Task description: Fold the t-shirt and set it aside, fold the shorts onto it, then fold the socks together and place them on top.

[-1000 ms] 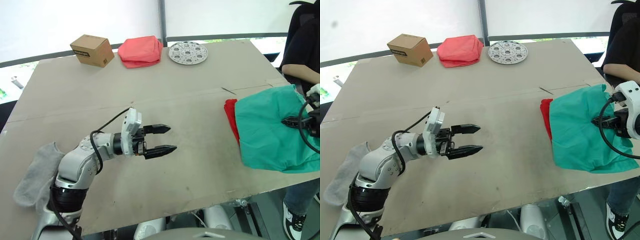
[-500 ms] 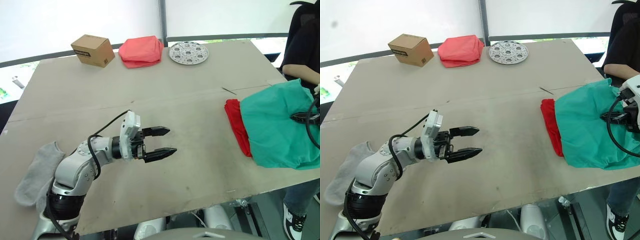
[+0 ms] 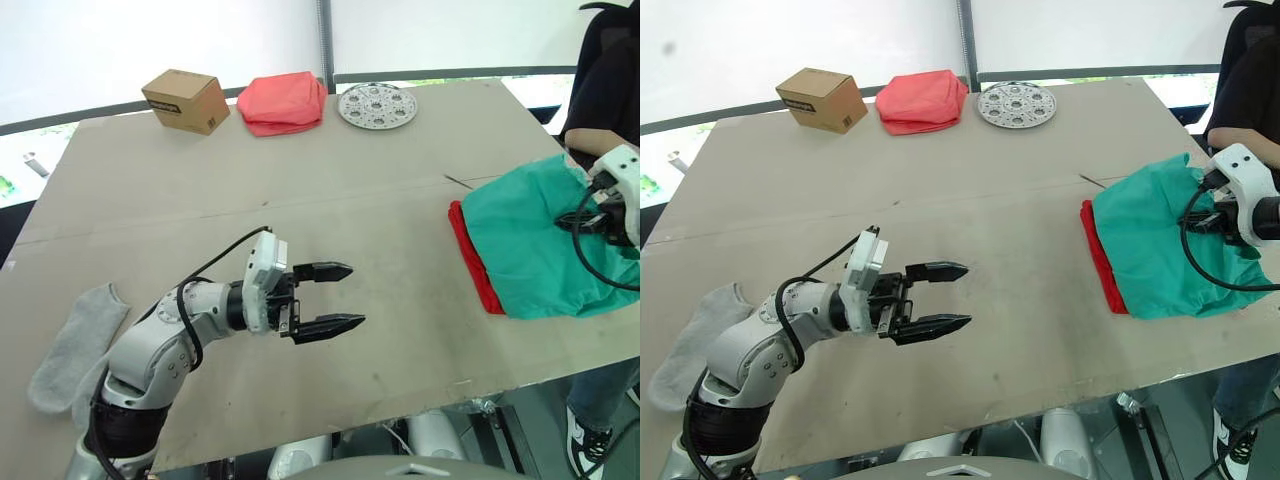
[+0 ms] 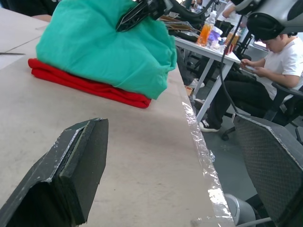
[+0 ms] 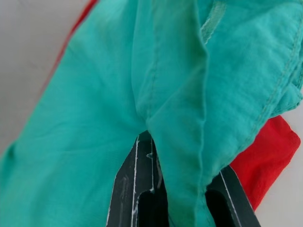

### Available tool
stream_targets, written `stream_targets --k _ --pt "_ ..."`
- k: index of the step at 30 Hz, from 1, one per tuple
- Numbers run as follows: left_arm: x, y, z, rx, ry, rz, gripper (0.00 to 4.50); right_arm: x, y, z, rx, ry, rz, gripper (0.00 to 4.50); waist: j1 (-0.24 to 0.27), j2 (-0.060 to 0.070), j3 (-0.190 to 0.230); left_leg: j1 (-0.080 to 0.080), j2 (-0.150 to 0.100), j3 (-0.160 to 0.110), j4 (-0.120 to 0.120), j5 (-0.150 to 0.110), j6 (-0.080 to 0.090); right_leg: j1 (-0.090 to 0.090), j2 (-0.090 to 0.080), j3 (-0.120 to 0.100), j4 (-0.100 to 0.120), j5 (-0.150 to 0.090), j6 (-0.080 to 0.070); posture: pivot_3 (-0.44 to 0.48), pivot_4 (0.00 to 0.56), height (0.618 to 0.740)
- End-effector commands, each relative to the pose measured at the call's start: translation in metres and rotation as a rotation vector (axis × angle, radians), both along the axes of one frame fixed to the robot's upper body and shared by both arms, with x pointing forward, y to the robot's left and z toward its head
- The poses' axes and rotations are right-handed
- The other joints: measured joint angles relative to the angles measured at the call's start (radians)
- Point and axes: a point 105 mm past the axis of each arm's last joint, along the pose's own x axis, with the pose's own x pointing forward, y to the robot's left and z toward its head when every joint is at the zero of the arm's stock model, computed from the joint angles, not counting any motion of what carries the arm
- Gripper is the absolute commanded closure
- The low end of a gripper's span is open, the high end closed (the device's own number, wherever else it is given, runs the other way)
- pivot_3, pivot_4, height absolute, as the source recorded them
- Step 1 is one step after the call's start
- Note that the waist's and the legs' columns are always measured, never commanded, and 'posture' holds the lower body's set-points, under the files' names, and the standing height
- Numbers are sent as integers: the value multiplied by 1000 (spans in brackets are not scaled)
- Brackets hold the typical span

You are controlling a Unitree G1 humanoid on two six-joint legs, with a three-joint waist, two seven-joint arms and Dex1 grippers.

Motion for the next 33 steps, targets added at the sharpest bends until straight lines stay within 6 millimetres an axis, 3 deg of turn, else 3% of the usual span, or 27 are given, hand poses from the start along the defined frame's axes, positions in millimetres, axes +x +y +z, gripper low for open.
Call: stream_targets --k 1,3,9,13,17,19,21,23,25,27,28,31,33 --pt "-8 -4 10 -9 -58 -42 0 9 -21 -3 -87 -35 -22 3802 0 0 0 0 0 0 0 0 0 0 0 0 0 0 0 0 150 740" --pt "-9 -5 10 -9 -61 -51 0 12 -31 -5 -103 -41 -23 3351 -1 0 0 0 0 1 0 0 0 0 0 0 0 0 0 0 150 740" --pt "-5 -6 6 -12 -50 -51 0 -6 -43 9 -230 -54 16 929 1 2 0 0 0 1 0 0 0 0 0 0 0 0 0 0 150 740" --pt "1 -9 5 -25 -48 -46 0 -28 -52 34 -395 -153 4 929 8 3 0 0 0 0 0 0 0 0 0 0 0 0 1 0 150 740" --pt "9 -9 1 -27 -46 -31 0 -46 -55 65 -475 -363 -65 929 12 2 0 1 0 1 1 0 0 1 0 1 1 0 1 0 150 740" --pt "18 -7 -2 -47 -25 26 0 -55 -19 83 -321 -570 -12 929 11 1 -2 1 0 1 1 0 0 1 0 2 2 0 1 0 150 740" --pt "32 -3 1 -98 -26 126 0 -61 32 96 -73 -776 76 929 5 0 -2 2 0 1 2 0 0 2 1 2 2 2 5 0 150 740" --pt "45 5 4 -137 -45 240 0 -63 76 96 134 -897 147 929 -5 -1 -1 2 1 0 3 0 0 2 2 2 2 2 5 0 150 740" --pt "54 19 9 -168 -61 374 0 -66 131 75 321 -848 301 929 -5 -3 -2 2 2 0 3 0 0 2 2 2 3 3 6 0 150 740" --pt "59 38 10 -176 -66 507 0 -73 171 61 470 -797 425 365 -4 -3 -2 2 2 -1 3 0 0 2 2 1 3 3 5 0 150 740" --pt "59 46 10 -167 -68 558 0 -77 184 58 526 -782 472 52 -4 -3 -2 2 1 -1 2 0 0 1 1 2 3 3 5 0 150 740" --pt "55 96 -5 -58 -63 825 0 -90 226 29 592 -651 670 52 -2 -3 -2 1 0 -1 2 1 -3 0 0 2 3 3 5 0 150 740" --pt "44 126 -10 20 -79 966 0 -95 241 14 590 -580 774 52 -3 -3 -2 2 0 -1 2 1 -3 0 0 2 3 3 5 0 150 740"
